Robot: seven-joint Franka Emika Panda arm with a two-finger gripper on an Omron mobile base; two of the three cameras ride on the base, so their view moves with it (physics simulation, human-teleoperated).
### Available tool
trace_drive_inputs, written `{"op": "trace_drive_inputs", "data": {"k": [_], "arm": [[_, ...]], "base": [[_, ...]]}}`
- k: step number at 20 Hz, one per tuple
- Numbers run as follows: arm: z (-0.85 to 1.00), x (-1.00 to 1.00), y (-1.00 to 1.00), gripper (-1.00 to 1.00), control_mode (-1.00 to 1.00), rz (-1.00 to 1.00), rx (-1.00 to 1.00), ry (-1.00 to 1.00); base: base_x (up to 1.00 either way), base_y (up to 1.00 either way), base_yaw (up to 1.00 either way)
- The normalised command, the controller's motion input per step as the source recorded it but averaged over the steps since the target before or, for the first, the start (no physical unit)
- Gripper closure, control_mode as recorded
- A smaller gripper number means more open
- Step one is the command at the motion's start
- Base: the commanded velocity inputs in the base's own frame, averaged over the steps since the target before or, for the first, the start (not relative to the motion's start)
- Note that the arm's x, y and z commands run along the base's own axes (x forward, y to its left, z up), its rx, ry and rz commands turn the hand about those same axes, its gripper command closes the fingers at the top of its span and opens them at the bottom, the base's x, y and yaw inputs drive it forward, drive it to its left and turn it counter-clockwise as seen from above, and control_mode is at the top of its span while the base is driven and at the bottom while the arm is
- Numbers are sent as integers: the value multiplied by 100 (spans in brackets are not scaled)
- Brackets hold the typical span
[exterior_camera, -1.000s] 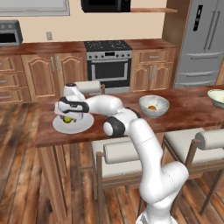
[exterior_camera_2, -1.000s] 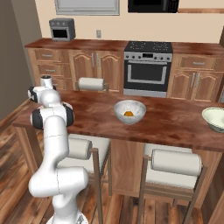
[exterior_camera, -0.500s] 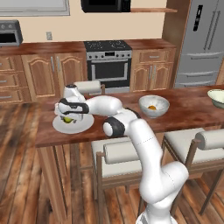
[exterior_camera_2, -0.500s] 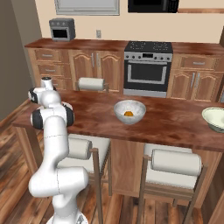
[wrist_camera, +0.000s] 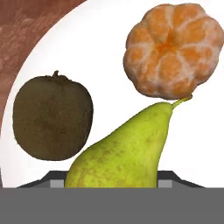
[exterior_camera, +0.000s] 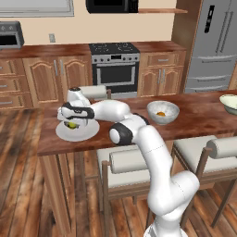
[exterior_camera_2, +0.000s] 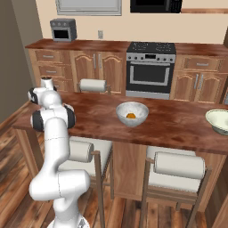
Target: Take the fruits from the plate on the dining counter and place two fruits in each bowl.
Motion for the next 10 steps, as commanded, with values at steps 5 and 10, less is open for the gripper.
{"op": "trace_drive_inputs", "data": {"k": [5, 10], "arm": [[93, -73, -36, 100, -100, 9, 3, -15], [82, -92, -74, 100, -100, 12, 4, -21]], "base": [[0, 0, 0], [0, 0, 0]]}}
